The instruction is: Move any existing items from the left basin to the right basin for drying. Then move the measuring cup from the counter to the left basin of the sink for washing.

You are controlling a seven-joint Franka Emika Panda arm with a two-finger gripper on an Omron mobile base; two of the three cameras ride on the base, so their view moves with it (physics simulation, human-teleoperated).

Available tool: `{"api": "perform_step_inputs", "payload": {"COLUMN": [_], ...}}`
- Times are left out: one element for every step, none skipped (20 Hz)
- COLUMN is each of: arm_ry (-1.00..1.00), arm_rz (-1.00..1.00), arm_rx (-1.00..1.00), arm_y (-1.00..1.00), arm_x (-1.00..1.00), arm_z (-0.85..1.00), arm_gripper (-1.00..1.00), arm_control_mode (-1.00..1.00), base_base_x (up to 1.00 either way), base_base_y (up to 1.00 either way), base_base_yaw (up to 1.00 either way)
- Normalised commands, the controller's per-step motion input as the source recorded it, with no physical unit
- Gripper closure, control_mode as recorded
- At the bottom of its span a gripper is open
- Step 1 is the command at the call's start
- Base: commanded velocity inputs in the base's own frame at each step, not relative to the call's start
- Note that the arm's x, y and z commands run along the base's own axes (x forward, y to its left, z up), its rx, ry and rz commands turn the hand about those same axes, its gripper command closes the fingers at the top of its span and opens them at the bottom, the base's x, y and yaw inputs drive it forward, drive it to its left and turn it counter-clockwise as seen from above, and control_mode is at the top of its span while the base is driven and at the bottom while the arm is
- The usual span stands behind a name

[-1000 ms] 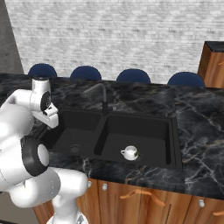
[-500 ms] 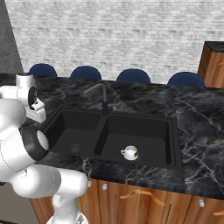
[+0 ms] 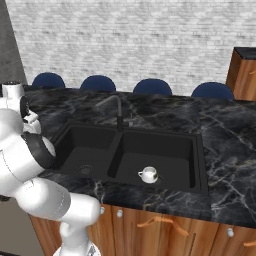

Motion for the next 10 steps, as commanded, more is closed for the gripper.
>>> {"api": "perform_step_inputs", "payload": {"arm_ry": [-0.1,-0.1,-0.1,-0.1,-0.07,-0.06,-0.04,-0.03,-0.01,0.0], "arm_rz": [0.05,0.05,0.05,0.05,0.04,0.03,0.03,0.03,0.02,0.02], "arm_rx": [-0.03,-0.02,-0.01,0.0,0.0,0.0,0.0,0.0,0.0,0.0], "arm_y": [0.48,0.48,0.46,0.46,0.47,0.46,0.45,0.45,0.5,0.48], "arm_x": [0.0,0.0,0.0,0.0,0.0,0.02,0.05,0.1,0.18,0.18], "arm_z": [0.0,0.0,0.0,0.0,0.0,0.0,0.0,0.0,0.0,0.0], "arm_gripper": [-1.0,-1.0,-1.0,-1.0,-1.0,-1.0,-1.0,-1.0,-1.0,-1.0], "arm_control_mode": [-1.0,-1.0,-1.0,-1.0,-1.0,-1.0,-1.0,-1.0,-1.0,-1.0], "base_base_x": [0.0,0.0,0.0,0.0,0.0,0.0,0.0,0.0,0.0,0.0], "base_base_y": [0.0,0.0,0.0,0.0,0.0,0.0,0.0,0.0,0.0,0.0], "base_base_yaw": [0.0,0.0,0.0,0.0,0.0,0.0,0.0,0.0,0.0,0.0]}}
